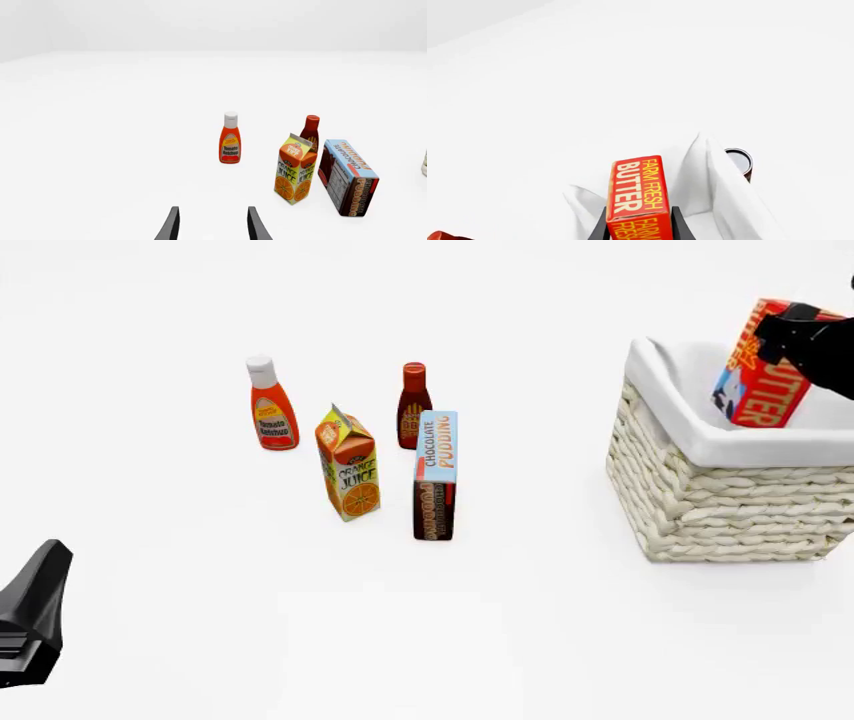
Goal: Pick the butter and place it in the basket.
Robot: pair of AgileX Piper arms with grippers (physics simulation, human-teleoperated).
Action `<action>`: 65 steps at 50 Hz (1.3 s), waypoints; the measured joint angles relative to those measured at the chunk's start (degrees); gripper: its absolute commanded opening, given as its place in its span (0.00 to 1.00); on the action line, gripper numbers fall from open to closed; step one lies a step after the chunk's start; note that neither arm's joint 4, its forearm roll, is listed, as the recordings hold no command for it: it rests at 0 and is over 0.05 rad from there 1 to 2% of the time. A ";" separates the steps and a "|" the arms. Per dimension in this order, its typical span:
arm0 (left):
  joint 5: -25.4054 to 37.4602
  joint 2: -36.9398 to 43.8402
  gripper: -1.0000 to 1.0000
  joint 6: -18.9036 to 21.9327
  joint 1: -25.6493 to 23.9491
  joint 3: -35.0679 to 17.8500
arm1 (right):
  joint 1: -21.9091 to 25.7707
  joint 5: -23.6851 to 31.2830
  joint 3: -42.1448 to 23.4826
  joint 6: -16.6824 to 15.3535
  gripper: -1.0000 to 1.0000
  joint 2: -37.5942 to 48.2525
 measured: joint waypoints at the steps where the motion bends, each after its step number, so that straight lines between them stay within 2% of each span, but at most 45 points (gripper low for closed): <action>1: 0.00 0.00 1.00 0.00 0.00 0.00 | -0.03 -0.04 -0.02 0.00 0.00 0.07; 65: 0.00 0.00 1.00 0.00 0.00 0.00 | -1.07 -2.16 -2.77 0.00 0.00 6.01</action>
